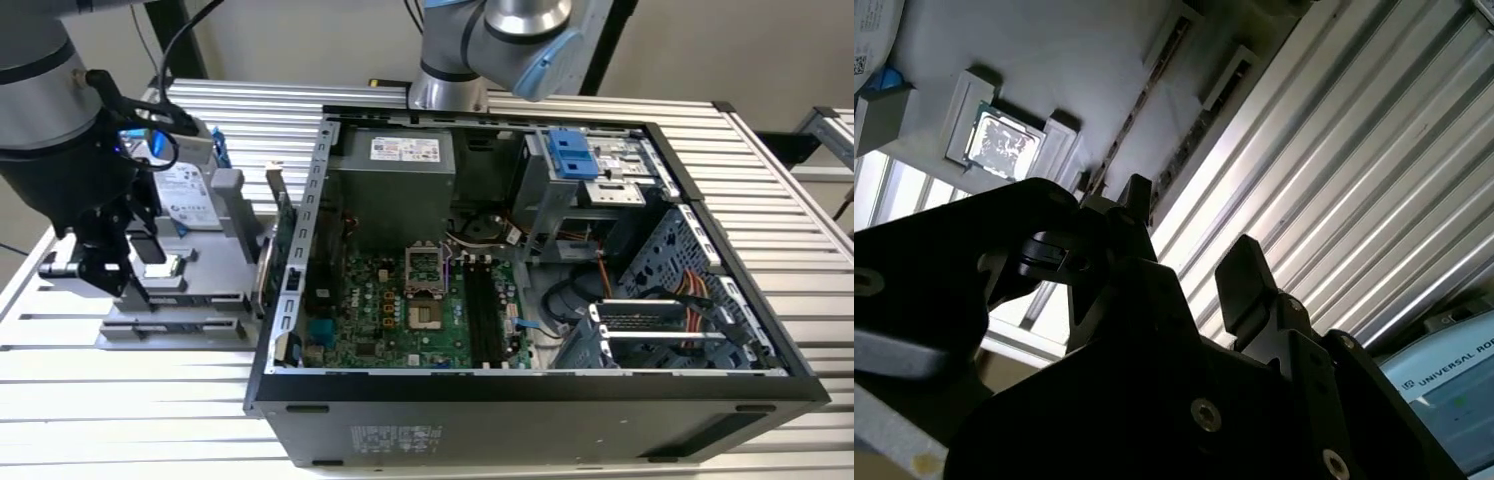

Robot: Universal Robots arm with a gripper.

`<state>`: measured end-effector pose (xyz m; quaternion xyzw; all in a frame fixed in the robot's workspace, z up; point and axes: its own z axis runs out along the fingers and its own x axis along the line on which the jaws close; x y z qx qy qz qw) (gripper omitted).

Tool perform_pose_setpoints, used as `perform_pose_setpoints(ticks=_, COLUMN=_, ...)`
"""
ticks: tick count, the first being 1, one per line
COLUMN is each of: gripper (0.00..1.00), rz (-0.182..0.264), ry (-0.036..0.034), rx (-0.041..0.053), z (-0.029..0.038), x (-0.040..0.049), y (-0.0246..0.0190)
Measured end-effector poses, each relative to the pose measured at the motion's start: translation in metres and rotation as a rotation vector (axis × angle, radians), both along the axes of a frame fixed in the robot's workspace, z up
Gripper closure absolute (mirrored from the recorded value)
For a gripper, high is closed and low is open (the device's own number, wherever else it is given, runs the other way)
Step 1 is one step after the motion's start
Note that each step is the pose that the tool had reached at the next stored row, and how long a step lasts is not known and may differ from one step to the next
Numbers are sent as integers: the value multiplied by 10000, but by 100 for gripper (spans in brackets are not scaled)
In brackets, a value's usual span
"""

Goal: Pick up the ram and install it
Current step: 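Pick up the ram and move it above insertion slot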

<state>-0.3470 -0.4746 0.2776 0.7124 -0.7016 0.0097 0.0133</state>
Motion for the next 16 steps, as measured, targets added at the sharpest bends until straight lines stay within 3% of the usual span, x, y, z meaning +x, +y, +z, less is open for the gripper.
perform_pose_setpoints(ticks=11, gripper=0, rz=-7, ry=0, rx=17, z=-109, x=8, y=-8)
perform_pose_setpoints(ticks=16, gripper=0, rz=-10, ry=0, rx=164, z=-134, x=8, y=-22)
